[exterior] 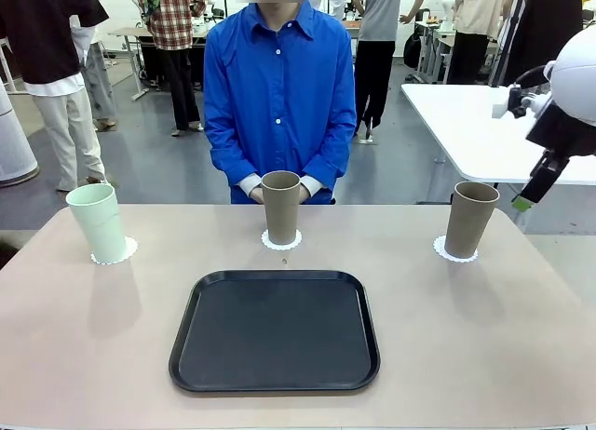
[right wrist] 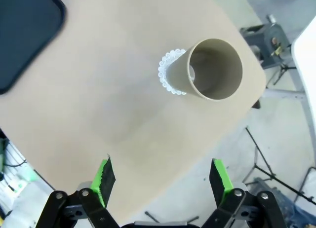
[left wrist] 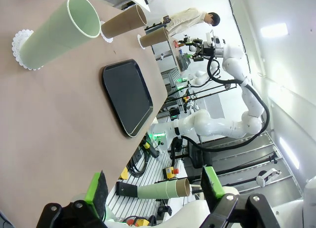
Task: Place coasters on the table and set cups on them.
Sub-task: Take one Reusable plastic cup from the Flat Tray and place it on a coaster set by the human.
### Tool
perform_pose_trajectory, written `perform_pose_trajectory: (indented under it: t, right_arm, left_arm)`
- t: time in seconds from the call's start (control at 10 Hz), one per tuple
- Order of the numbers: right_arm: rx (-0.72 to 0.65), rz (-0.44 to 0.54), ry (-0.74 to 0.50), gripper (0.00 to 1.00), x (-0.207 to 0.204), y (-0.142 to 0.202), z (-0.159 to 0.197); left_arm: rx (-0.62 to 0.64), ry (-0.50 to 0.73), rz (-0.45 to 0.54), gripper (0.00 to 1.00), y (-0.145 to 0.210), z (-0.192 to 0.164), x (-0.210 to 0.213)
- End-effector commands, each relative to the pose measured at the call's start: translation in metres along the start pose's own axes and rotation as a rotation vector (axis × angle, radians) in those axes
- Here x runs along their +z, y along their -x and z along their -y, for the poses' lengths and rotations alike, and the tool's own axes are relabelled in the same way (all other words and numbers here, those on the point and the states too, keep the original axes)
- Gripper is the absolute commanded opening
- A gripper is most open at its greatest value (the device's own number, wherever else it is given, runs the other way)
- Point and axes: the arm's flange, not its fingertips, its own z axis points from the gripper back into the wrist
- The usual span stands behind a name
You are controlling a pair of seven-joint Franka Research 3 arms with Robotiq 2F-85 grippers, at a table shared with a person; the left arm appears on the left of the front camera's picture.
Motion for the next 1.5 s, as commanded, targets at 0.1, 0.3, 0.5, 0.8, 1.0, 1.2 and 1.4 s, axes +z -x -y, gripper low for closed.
perform_pose_trajectory:
  t: [0.1,0.3,0.5,0.8,1.0,1.2,1.4]
  right_arm:
    - [-0.042,0.050,-0.065,1.00,0.0086,-0.0120,-0.0045]
    - [-0.011,0.000,0.007,1.00,0.0061,-0.0072,-0.0060]
    - [-0.011,0.000,0.007,1.00,0.0061,-0.0072,-0.0060]
    - [-0.011,0.000,0.007,1.00,0.0061,-0.0072,-0.0060]
    - [-0.011,0.000,0.007,1.00,0.0061,-0.0072,-0.0060]
    - [-0.011,0.000,0.007,1.00,0.0061,-0.0072,-0.0060]
    - [-0.011,0.000,0.007,1.00,0.0061,-0.0072,-0.0060]
  left_arm:
    - [-0.004,-0.003,0.002,1.00,0.0009,0.0025,0.0014]
    - [-0.004,-0.003,0.002,1.00,0.0009,0.0025,0.0014]
    - [-0.004,-0.003,0.002,1.00,0.0009,0.0025,0.0014]
    - [-0.004,-0.003,0.002,1.00,0.0009,0.0025,0.0014]
    - [-0.004,-0.003,0.002,1.00,0.0009,0.0025,0.0014]
    - [-0.004,-0.003,0.002,1.00,0.0009,0.0025,0.0014]
    - [-0.004,-0.003,0.002,1.00,0.0009,0.0025,0.0014]
